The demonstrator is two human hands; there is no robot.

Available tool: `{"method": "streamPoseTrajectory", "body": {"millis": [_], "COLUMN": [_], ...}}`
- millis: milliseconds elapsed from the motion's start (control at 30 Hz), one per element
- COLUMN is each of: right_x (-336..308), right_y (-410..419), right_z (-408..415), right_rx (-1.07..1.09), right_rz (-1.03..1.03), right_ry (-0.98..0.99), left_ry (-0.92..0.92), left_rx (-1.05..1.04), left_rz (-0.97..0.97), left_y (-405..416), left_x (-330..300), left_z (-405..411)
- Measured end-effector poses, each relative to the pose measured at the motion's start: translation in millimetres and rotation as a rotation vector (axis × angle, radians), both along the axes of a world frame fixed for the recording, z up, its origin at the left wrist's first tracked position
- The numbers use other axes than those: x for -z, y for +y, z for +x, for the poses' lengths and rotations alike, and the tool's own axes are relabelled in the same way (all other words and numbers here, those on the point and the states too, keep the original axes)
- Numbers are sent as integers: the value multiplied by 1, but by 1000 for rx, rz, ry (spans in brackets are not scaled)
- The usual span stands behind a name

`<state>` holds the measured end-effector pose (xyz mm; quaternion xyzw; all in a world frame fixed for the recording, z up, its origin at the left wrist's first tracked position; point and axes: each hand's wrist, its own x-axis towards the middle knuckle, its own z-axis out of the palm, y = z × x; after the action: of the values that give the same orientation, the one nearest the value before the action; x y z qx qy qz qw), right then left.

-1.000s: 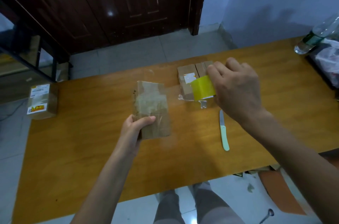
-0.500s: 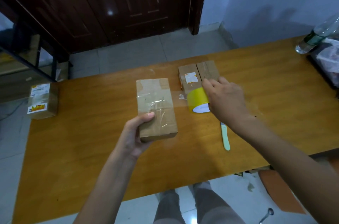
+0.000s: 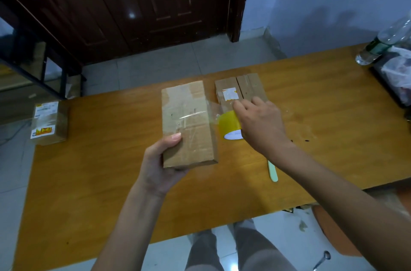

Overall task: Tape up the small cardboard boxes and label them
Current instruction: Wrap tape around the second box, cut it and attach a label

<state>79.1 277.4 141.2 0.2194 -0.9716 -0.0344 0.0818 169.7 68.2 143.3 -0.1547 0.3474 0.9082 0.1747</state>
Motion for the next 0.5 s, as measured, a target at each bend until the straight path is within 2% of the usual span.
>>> {"method": "streamPoseTrajectory", "body": {"millis": [67, 167, 400, 467, 500], "right_x": [-5, -6, -7, -8, -8], "right_y": [-7, -19, -31, -33, -34], "right_z": [0, 2, 9, 10, 11], "right_rx": [-3, -23, -28, -35, -38], "right_rz": [-8, 2, 11, 24, 39], "right_ry": [9, -15, 11, 14, 19], "left_ry": [-2, 119, 174, 151, 129], "left_rx": [-2, 26, 131, 151, 154], "left_rz": [29, 118, 326, 316, 247], "left_y": [3, 9, 14, 14, 13], "left_x": [-2, -3, -1, 2, 3], "left_z": [0, 0, 1, -1, -2]}}
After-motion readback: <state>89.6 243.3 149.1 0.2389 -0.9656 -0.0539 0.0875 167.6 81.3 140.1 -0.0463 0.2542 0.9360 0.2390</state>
